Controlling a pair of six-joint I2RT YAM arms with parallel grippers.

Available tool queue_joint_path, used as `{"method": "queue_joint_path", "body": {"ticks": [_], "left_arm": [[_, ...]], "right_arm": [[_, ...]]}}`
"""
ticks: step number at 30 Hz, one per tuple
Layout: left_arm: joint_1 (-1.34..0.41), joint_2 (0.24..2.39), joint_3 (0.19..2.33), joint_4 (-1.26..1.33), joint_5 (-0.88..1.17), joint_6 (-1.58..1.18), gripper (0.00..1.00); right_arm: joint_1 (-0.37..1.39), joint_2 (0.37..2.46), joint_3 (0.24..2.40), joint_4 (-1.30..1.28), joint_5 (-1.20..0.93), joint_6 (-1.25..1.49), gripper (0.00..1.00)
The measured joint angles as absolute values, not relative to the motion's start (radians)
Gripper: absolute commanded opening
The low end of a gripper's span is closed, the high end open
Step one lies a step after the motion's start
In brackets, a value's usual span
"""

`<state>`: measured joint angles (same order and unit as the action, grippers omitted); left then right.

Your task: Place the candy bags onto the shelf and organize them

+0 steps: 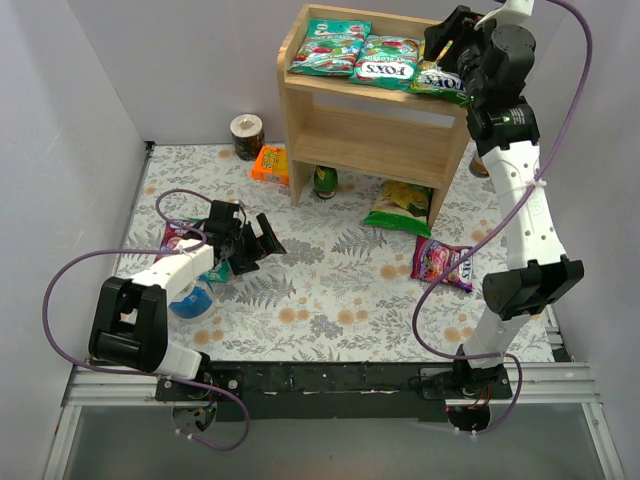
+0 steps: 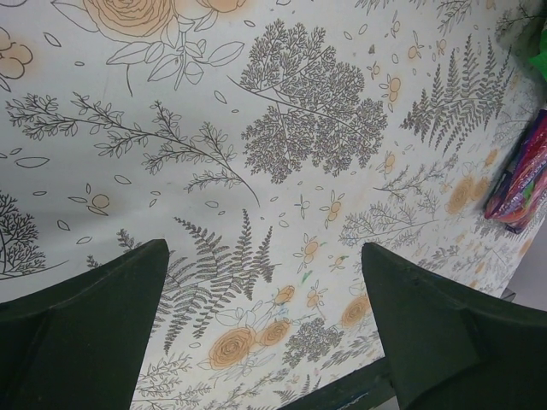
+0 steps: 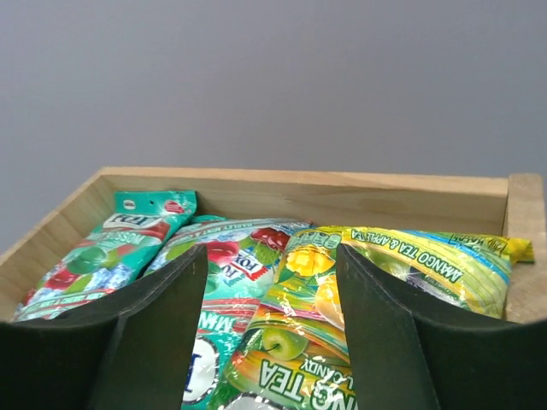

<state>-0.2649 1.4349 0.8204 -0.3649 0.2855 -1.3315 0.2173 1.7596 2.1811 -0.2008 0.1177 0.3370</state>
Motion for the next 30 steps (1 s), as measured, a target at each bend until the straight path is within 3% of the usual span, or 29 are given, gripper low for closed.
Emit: {"method": "queue_joint_path", "body": {"ticks": [11,15,18,23,30], "left_arm": [[-0.265,1.334,0.820,-0.327,0.276,-1.334,0.98],[-0.265,1.312,0.815,-0.305,0.277,-1.335,0.98],[-0.265,1.309,0.815,-0.297,0.282,-1.334,0.98],[-0.265,1.309,0.815,-0.288,0.301,-1.330,0.98],[-0.265,1.309,0.815,-0.284,0.311,-1.324,0.98]], "right_arm": [[0.217,1.356,2.033,-0.156,0.168,0.284,0.73],[0.217,1.212,1.939,-0.169,0.270,0.273,0.68],[0.216,1.166,1.889,-0.193,0.335,0.270,0.56],[0.216,1.213,1.872,-0.234,0.380,0.256,0.34],[0.208,1.499,2.099,-0.279,0.360,0.252,0.23]]}}
